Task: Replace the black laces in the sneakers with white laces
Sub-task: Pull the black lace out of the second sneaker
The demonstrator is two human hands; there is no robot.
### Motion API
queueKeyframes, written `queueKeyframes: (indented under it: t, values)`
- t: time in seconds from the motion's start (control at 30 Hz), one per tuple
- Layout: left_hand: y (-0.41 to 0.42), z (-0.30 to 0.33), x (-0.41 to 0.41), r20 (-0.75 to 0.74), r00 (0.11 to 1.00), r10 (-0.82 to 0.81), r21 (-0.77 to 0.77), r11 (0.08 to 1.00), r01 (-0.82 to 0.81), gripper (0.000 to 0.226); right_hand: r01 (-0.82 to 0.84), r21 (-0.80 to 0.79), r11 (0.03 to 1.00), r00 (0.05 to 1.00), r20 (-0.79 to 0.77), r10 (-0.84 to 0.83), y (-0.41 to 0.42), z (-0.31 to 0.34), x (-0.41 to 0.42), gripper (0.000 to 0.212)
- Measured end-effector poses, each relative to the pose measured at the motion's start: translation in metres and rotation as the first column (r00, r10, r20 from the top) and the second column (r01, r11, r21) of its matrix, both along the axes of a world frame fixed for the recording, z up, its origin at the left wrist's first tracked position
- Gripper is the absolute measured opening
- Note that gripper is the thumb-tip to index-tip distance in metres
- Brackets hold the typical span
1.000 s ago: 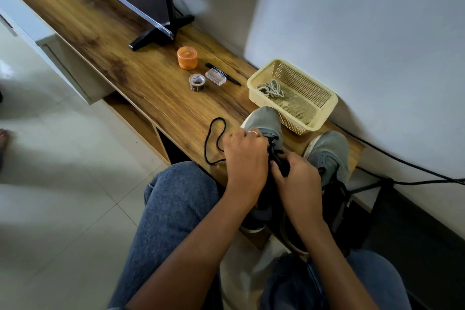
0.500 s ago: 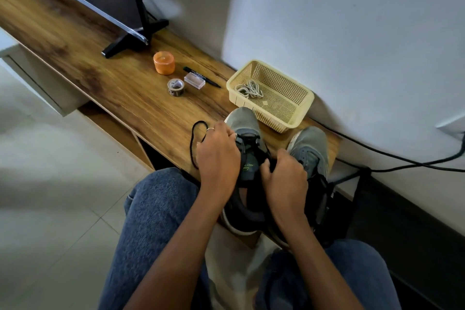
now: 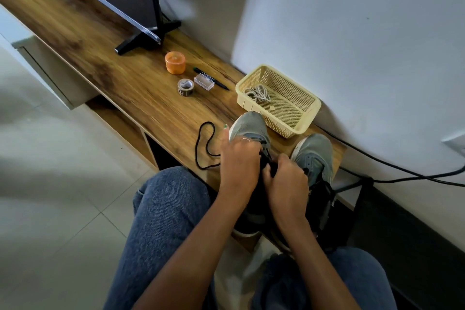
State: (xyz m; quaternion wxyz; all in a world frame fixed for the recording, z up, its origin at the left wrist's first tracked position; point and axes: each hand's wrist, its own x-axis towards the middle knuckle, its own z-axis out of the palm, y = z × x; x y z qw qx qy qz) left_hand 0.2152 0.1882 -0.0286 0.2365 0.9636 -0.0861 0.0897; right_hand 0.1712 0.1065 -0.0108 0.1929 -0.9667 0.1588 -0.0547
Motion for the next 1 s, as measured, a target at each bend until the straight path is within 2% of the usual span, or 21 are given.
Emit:
queueKeyframes:
  t: [0.13,0.23,0.3,0.37,0.43,0.5,0.53,0.57,0.67,0.8,0.87,1.0]
  values:
    - [-0.005,-0.003,-0.001,0.037,0.999,0.037,0.099,0.994,-0.04,0.02,0.001,0.006,1.0,1.0,0.006,-0.001,-0.001,0.0,0.0,0.013]
    - [-0.008,-0.005,-0.001,0.019,1.0,0.006,0.045,0.999,-0.007,0.009,0.02,0.031,0.999,0.999,0.039,-0.022,0.001,0.0,-0.001,0.012]
    - [-0.007,-0.005,0.0,0.058,0.998,0.04,-0.063,0.997,-0.037,0.007,0.037,0.043,0.998,0.998,0.045,-0.039,0.001,0.0,-0.001,0.012]
    - [-0.002,0.002,0.003,0.049,0.99,0.136,-0.251,0.961,-0.119,0.01,0.048,0.044,0.998,0.998,0.041,-0.05,0.001,0.0,0.0,0.013]
    - [0.004,0.01,0.007,-0.008,0.96,0.28,-0.421,0.87,-0.257,0.01,0.058,0.04,0.998,0.997,0.04,-0.059,0.0,0.0,0.0,0.014]
    - [0.009,0.013,0.012,-0.059,0.916,0.397,-0.577,0.736,-0.356,0.009,0.056,0.035,0.998,0.997,0.044,-0.057,0.0,0.0,0.0,0.014]
    - [0.01,0.012,0.013,-0.082,0.906,0.415,-0.626,0.686,-0.371,0.006,0.054,0.03,0.998,0.998,0.043,-0.055,0.0,-0.001,0.0,0.014]
    - [0.01,0.012,0.013,-0.096,0.908,0.407,-0.637,0.676,-0.371,0.005,0.053,0.025,0.998,0.998,0.037,-0.054,0.0,-0.001,0.0,0.013]
    - [0.009,0.014,0.007,-0.096,0.955,0.281,-0.523,0.802,-0.289,0.009,0.051,0.025,0.998,0.998,0.026,-0.052,-0.002,-0.003,0.001,0.011]
    - [0.006,0.013,0.002,-0.173,0.985,0.015,-0.263,0.963,-0.06,0.031,0.015,0.01,1.0,1.0,0.005,-0.015,-0.003,-0.002,0.002,0.015]
    - [0.006,0.011,0.001,-0.182,0.982,-0.047,-0.161,0.987,0.017,0.037,0.01,0.005,1.0,1.0,0.0,-0.01,-0.003,-0.002,0.002,0.016]
    - [0.006,0.01,0.001,-0.165,0.986,-0.031,-0.044,0.999,0.024,0.038,0.017,0.0,1.0,1.0,-0.022,-0.017,-0.003,-0.001,0.002,0.015]
